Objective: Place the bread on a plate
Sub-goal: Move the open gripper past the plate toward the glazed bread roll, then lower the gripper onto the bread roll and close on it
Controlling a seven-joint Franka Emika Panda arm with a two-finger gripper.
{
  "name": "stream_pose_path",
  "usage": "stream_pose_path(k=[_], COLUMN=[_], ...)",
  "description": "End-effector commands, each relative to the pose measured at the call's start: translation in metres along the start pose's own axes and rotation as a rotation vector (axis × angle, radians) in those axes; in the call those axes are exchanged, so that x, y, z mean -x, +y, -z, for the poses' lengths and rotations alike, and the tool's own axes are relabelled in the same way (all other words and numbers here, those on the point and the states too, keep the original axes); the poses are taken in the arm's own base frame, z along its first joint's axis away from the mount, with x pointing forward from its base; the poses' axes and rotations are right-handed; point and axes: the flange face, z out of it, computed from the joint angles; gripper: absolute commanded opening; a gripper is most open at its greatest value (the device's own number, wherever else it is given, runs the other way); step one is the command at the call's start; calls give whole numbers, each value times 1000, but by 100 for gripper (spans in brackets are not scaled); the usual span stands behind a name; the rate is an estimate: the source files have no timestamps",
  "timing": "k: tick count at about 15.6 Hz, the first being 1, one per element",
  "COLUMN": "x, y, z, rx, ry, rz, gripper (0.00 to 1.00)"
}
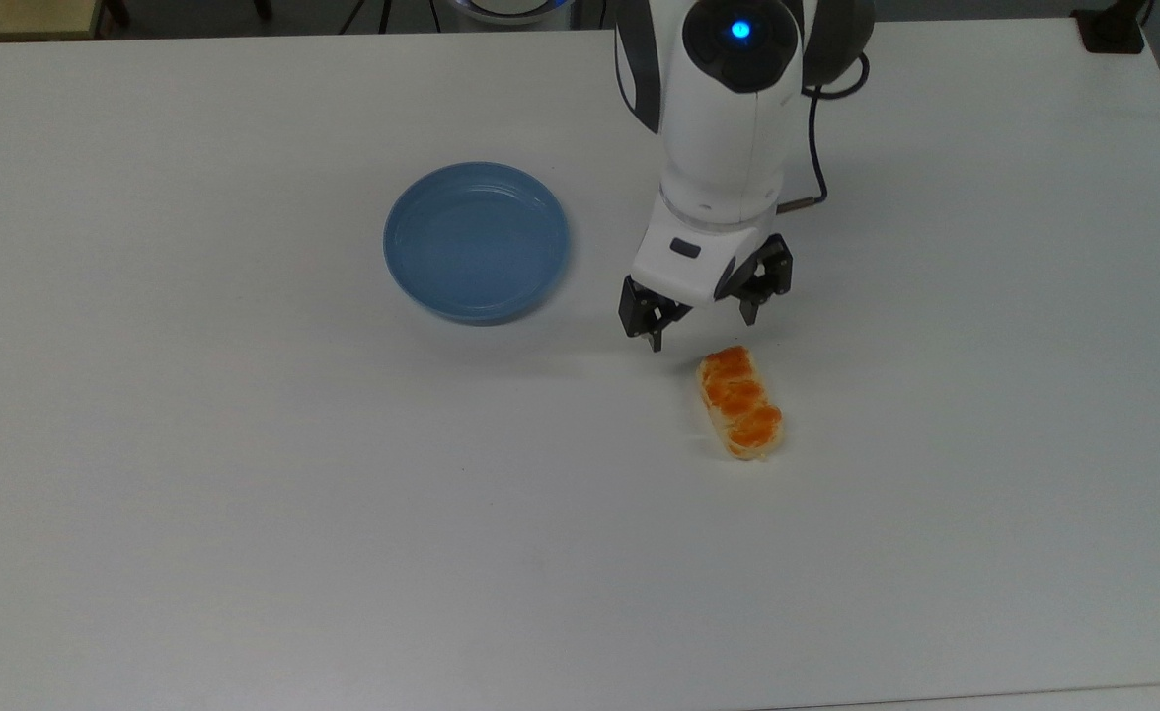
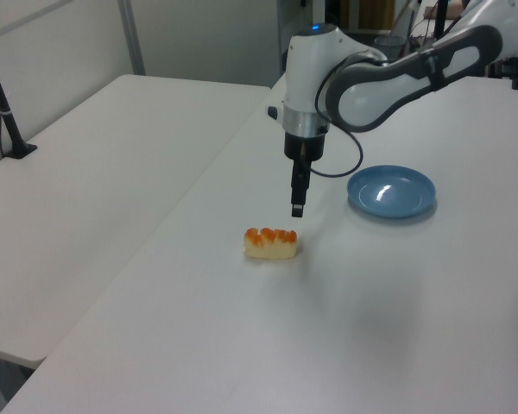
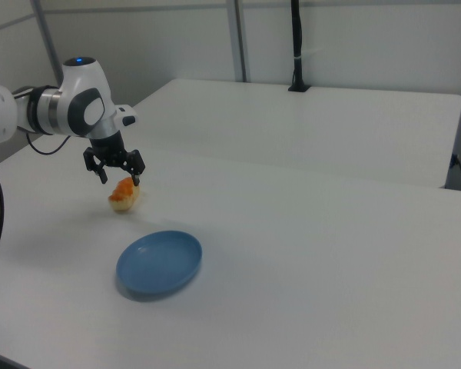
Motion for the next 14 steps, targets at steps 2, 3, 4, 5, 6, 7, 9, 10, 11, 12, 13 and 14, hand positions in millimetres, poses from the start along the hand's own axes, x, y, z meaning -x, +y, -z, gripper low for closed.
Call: stream_pose_path(k=[2, 3, 4, 5, 6, 7, 9, 10, 11, 12, 13, 14], x=[-23, -24, -25, -25, -26, -27, -29, -29, -30, -29, -32, -32], y=[-13, -15, -17, -20, -21, -21, -22, -22, -23, -23, -23, -24], z=[-22, -22, -28, -32, -34, -35, -45, -47, -51, -55, -55, -55], rx=[24, 25, 26, 25, 26, 26, 30, 33, 34, 36, 37, 36], ry=[53, 64, 66, 67, 73, 89, 97, 102, 103, 101, 105, 107], rz=[-42, -44, -47, -50, -58, -62, -71, -69, -67, -67, -65, -63], gripper=[100, 100, 100, 100, 100, 100, 100, 100, 100, 100, 100, 100])
